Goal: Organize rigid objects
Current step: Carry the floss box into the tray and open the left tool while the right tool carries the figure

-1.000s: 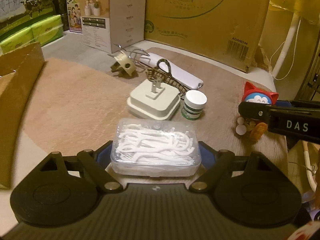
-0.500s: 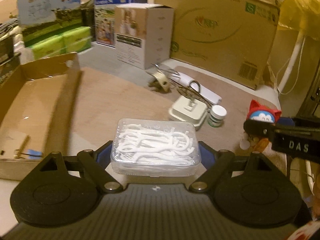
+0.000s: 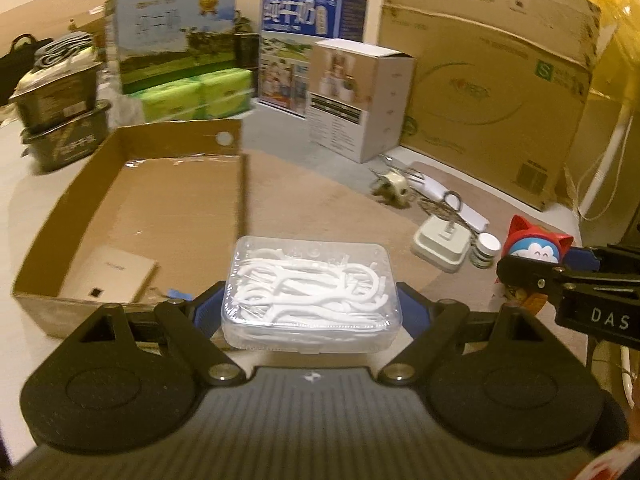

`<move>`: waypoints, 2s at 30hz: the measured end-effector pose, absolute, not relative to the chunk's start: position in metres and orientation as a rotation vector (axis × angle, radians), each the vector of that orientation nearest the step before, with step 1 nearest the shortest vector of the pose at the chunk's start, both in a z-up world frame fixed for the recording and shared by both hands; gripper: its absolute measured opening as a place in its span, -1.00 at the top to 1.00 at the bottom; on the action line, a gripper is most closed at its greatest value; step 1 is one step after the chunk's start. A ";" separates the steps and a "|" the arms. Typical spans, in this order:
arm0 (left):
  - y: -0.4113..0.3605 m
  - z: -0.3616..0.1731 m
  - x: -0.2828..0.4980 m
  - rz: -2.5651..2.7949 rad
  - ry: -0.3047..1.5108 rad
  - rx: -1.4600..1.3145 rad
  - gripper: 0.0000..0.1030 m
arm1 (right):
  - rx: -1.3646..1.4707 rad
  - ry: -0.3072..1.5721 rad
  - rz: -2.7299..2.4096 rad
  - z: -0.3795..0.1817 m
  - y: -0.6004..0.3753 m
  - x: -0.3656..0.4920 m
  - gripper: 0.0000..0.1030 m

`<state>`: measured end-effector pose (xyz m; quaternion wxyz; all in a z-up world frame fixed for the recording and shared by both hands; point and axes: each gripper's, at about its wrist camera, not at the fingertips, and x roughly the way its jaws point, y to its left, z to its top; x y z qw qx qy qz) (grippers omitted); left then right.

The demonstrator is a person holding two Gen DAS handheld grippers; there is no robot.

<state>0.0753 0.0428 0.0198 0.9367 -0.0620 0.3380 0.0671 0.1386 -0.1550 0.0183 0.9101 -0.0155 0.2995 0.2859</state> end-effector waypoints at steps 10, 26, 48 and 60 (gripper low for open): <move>0.081 0.027 0.053 0.188 0.685 -0.143 -0.66 | -0.061 0.613 0.671 0.024 -0.109 0.125 0.11; 0.140 0.034 0.034 0.247 0.682 -0.114 -0.66 | -0.083 0.635 0.764 0.026 -0.052 0.121 0.11; 0.207 0.041 0.063 0.260 0.707 -0.074 -0.66 | -0.106 0.644 0.857 0.029 0.023 0.158 0.11; 0.231 0.030 0.100 0.246 0.729 -0.069 -0.66 | -0.097 0.686 0.880 0.015 0.054 0.191 0.11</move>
